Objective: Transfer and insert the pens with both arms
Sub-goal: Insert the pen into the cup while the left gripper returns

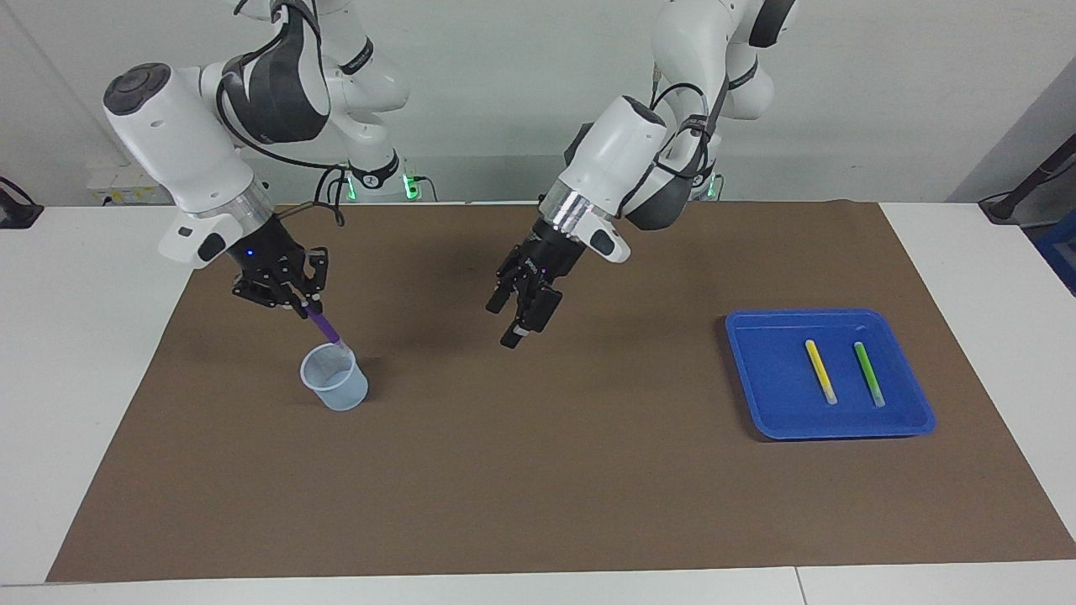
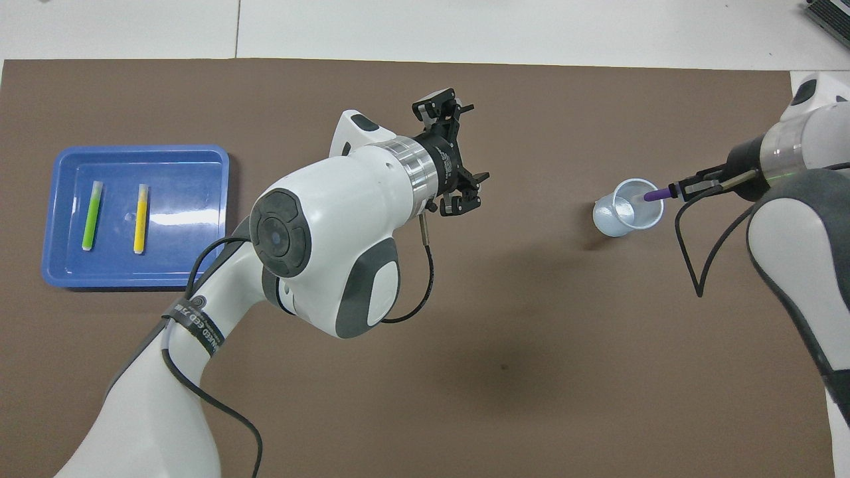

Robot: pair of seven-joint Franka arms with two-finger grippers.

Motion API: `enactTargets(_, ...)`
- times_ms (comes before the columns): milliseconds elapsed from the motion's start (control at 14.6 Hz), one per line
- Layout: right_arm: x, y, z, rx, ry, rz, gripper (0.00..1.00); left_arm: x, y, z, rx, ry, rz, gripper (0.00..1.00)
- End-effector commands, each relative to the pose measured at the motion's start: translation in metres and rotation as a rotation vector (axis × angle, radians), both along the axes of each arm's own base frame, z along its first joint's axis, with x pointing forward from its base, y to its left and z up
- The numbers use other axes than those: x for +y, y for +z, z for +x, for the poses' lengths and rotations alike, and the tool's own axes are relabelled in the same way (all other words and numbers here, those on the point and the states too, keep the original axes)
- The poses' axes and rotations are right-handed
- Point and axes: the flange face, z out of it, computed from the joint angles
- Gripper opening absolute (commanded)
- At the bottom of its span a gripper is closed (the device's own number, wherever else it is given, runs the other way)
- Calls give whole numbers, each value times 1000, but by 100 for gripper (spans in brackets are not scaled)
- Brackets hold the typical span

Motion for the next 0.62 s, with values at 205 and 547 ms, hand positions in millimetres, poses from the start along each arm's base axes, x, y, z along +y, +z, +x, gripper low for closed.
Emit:
enactTargets(205,-11,-33,16,25,20,-65,0,31,15,15,-48,-4,34,100)
enactTargets(547,-16,-62,25,27,20,-88,0,85,1,30,-47,-288,286,100)
